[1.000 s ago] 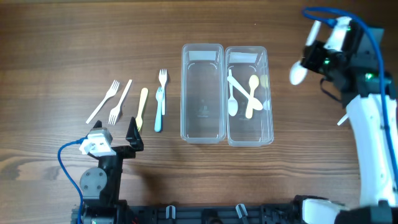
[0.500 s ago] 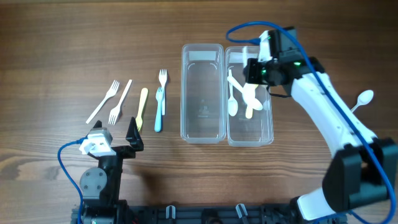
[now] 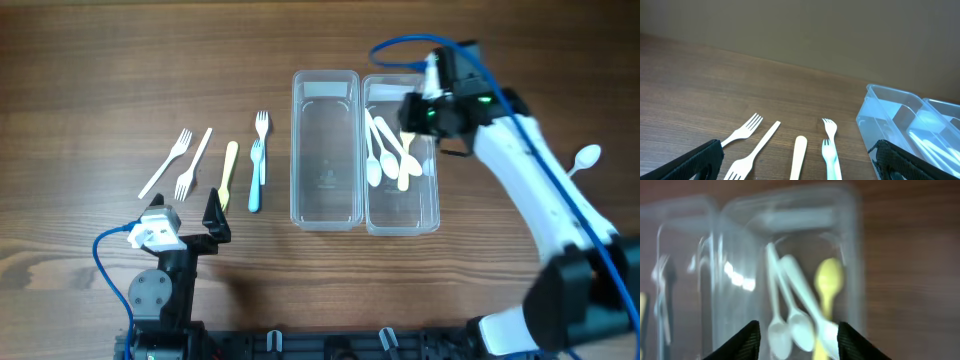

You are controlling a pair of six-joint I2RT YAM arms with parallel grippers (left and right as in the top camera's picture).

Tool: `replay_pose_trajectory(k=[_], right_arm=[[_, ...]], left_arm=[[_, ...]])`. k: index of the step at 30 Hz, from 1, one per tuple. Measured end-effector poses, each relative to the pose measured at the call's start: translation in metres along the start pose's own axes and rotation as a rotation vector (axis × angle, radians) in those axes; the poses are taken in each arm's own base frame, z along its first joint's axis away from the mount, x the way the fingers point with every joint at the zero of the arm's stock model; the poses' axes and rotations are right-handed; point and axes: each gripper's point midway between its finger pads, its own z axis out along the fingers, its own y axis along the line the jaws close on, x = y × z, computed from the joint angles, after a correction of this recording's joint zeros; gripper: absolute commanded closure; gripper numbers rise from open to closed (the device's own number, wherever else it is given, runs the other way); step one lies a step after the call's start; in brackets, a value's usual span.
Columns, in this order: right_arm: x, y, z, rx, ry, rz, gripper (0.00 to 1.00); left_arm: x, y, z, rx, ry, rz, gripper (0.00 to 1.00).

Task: Pack container
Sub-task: 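Carry the white spoon into the right container and release it, then move the right gripper back and grasp the last white spoon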

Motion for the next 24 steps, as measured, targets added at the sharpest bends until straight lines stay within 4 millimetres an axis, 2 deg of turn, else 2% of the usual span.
replay_pose_trajectory(k=[3,6,7,11,13,18,24], right_arm=[[-0.017,-0.043,-0.037,0.112,-0.084,0.118,0.43],[-0.027,-0.103,-0.067,0.240,-0.145,0.271,0.44],[-0.027,-0.118,-0.071,0.270,-0.151,0.309,0.44],[-0.018,-0.201,-0.085,0.416,-0.163,0.505,0.44],[-0.008,-0.234,-0.087,0.467,-0.151,0.581,0.44],[0.016,-0.293,-0.076,0.529,-0.089,0.721,0.46],[0.043,-0.330,-0.041,0.549,0.017,0.800,0.51]], left_arm=[[0.000,0.000,0.000,0.000,0.000,0.000,0.00],[0.000,0.000,0.000,0.000,0.000,0.000,0.00],[0.000,0.000,0.000,0.000,0.000,0.000,0.00],[0.000,0.000,0.000,0.000,0.000,0.000,0.00],[0.000,0.000,0.000,0.000,0.000,0.000,0.00],[0.000,0.000,0.000,0.000,0.000,0.000,0.00],[0.000,0.000,0.000,0.000,0.000,0.000,0.00]])
